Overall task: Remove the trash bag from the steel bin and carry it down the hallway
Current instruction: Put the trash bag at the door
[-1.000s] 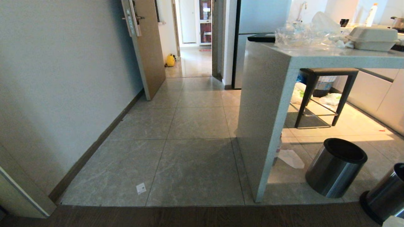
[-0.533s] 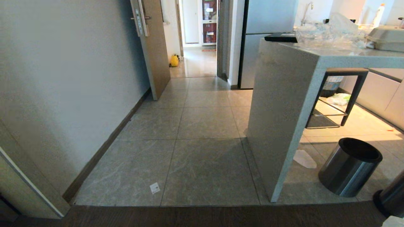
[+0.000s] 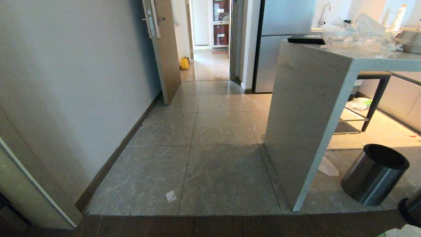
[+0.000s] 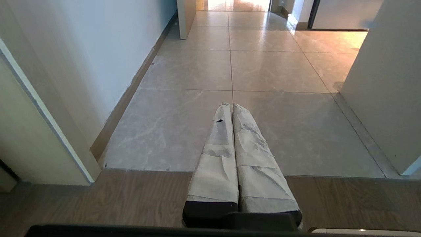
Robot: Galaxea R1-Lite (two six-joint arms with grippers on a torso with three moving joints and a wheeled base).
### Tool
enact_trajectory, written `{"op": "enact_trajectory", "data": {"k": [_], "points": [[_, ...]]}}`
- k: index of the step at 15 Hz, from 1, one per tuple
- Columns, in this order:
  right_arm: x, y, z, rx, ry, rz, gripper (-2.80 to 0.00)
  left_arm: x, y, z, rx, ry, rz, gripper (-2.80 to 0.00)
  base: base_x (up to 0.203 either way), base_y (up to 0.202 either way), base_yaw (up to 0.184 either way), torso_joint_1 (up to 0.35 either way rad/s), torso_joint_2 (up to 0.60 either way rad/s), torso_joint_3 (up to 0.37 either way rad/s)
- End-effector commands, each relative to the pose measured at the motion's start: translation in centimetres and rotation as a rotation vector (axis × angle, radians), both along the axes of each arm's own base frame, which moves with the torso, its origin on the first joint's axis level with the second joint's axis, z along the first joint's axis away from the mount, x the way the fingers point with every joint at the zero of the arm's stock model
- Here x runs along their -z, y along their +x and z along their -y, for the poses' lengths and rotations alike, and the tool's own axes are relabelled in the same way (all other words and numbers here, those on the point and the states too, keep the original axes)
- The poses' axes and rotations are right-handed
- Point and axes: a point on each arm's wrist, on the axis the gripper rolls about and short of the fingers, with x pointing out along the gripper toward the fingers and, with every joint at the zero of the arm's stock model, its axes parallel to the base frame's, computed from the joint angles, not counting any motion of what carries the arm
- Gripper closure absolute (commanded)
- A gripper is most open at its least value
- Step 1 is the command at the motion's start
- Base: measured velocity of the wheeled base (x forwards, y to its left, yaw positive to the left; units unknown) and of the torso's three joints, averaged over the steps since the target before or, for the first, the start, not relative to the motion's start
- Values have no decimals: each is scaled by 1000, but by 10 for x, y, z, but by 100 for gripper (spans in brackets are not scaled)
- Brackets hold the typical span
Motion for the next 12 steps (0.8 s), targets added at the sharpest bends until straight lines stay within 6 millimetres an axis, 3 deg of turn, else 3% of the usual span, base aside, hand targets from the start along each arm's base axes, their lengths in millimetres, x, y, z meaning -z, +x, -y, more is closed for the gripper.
{"op": "enact_trajectory", "data": {"k": [1, 12], "points": [[0, 0, 0, 0, -1, 0, 0, 0, 0, 0, 0, 0, 1, 0, 0, 0, 0, 0, 0, 0], [0, 0, 0, 0, -1, 0, 0, 0, 0, 0, 0, -1, 2, 0, 8, 0, 0, 0, 0, 0]]}}
